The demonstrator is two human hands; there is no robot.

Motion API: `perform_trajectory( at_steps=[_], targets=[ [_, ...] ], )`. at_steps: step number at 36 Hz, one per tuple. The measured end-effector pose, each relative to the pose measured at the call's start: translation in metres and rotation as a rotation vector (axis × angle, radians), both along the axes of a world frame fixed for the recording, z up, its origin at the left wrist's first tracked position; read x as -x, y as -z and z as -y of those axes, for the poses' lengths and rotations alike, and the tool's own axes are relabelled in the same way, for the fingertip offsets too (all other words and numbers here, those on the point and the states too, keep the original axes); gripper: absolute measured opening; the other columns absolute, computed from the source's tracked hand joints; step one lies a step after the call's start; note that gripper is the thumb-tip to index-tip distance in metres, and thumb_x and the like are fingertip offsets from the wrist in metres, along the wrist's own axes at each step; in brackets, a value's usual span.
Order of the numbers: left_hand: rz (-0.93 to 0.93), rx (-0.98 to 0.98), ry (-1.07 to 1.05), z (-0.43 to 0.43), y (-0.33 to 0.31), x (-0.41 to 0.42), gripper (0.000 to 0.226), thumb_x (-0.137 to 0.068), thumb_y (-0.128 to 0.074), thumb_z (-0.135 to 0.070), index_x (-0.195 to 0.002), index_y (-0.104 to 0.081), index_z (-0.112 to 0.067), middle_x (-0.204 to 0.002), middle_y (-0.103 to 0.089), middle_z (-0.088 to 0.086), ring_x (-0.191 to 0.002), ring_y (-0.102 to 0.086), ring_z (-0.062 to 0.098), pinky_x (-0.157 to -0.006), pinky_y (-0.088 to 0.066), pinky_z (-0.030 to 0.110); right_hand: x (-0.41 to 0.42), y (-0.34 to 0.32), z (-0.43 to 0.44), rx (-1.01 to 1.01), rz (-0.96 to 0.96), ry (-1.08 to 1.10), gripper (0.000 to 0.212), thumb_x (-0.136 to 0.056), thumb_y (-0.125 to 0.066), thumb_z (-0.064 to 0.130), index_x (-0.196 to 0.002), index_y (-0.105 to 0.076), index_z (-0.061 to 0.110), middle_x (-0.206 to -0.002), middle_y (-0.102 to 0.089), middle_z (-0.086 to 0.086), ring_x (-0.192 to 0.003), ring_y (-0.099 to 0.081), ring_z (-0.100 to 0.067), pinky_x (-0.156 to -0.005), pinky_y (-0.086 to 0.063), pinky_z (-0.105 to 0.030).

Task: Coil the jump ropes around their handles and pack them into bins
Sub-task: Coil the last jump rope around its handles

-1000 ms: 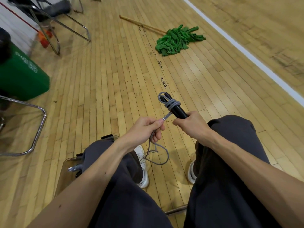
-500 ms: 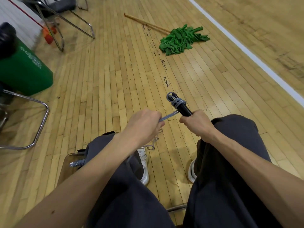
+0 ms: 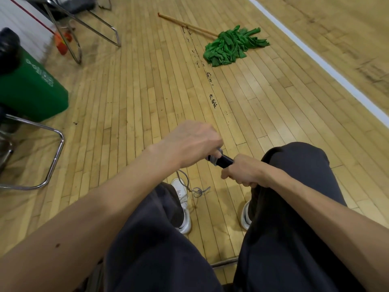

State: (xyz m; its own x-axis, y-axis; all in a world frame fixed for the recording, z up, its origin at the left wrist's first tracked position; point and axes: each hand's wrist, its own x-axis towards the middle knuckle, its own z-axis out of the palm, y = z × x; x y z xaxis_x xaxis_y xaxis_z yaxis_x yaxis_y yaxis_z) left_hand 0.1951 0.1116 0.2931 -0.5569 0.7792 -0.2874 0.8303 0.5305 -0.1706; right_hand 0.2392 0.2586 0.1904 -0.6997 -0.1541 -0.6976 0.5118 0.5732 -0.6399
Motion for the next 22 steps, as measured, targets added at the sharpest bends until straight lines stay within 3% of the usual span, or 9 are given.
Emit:
perform_trajectory(
  at_steps=[2,7,10,13,16,19,22],
  targets=[
    [0.033,-0.008,0.019,-0.006,-0.002,0.005,0.036,-0.099,-0.051,-0.046,-0.100,-0.069,-0.015,-0.082,-0.061,-0.002,-0.078,-0.059,0.020,-0.056,-0.038,0.029,-0.002,-0.001,0.000,-0.010,0.025,-0.046,0.015,-0.090,-0.065,0.022,-0.084,-0.054,0.013,-0.055,-0.042,0.002,-0.040,-0.031,-0.012,-0.043,-0.028,-0.021],
    [0.152,-0.029,-0.014,-0.011,-0.008,0.020,0.037,-0.088,-0.066,-0.048,-0.096,-0.073,-0.013,-0.083,-0.068,-0.001,-0.084,-0.063,0.020,-0.072,-0.053,0.038,-0.005,-0.003,0.001,-0.046,0.059,-0.147,0.016,-0.090,-0.064,0.023,-0.083,-0.054,0.013,-0.054,-0.040,0.002,-0.041,-0.029,-0.013,-0.044,-0.027,-0.023],
    [0.213,-0.027,-0.055,-0.012,-0.010,0.027,0.036,-0.083,-0.071,-0.048,-0.091,-0.073,-0.012,-0.078,-0.063,-0.007,-0.087,-0.062,0.018,-0.076,-0.052,0.039,-0.007,-0.002,0.000,-0.067,0.050,-0.185,0.018,-0.090,-0.064,0.024,-0.094,-0.057,0.008,-0.058,-0.043,0.000,-0.043,-0.032,-0.014,-0.044,-0.028,-0.025],
    [0.249,-0.011,-0.087,-0.015,-0.007,0.032,0.036,-0.080,-0.074,-0.050,-0.090,-0.072,-0.015,-0.080,-0.066,-0.006,-0.087,-0.062,0.018,-0.078,-0.053,0.040,-0.008,-0.003,0.001,-0.079,0.044,-0.234,0.017,-0.091,-0.063,0.023,-0.088,-0.055,0.009,-0.058,-0.043,-0.001,-0.044,-0.033,-0.015,-0.045,-0.029,-0.026],
    [0.287,-0.015,-0.111,-0.020,-0.002,0.036,0.035,-0.079,-0.076,-0.050,-0.087,-0.071,-0.016,-0.076,-0.062,-0.009,-0.084,-0.061,0.017,-0.072,-0.052,0.036,-0.008,-0.004,0.003,-0.091,0.009,-0.285,0.017,-0.093,-0.063,0.022,-0.086,-0.053,0.011,-0.061,-0.045,-0.001,-0.049,-0.038,-0.016,-0.048,-0.033,-0.027],
    [0.317,-0.022,-0.131,-0.028,0.002,0.039,0.034,-0.078,-0.077,-0.048,-0.087,-0.072,-0.016,-0.072,-0.057,-0.013,-0.080,-0.058,0.013,-0.061,-0.043,0.021,-0.009,-0.006,0.003,-0.128,-0.075,-0.338,0.019,-0.094,-0.062,0.024,-0.084,-0.049,0.016,-0.068,-0.052,-0.001,-0.057,-0.046,-0.016,-0.054,-0.039,-0.027],
    [0.370,-0.037,-0.169,-0.031,0.004,0.043,0.031,-0.075,-0.080,-0.048,-0.076,-0.066,-0.021,-0.069,-0.055,-0.014,-0.070,-0.052,0.005,-0.055,-0.036,0.020,-0.010,-0.006,0.000,-0.121,-0.129,-0.369,0.019,-0.094,-0.062,0.024,-0.082,-0.050,0.015,-0.070,-0.052,-0.001,-0.059,-0.048,-0.016,-0.055,-0.039,-0.026]
  ],
)
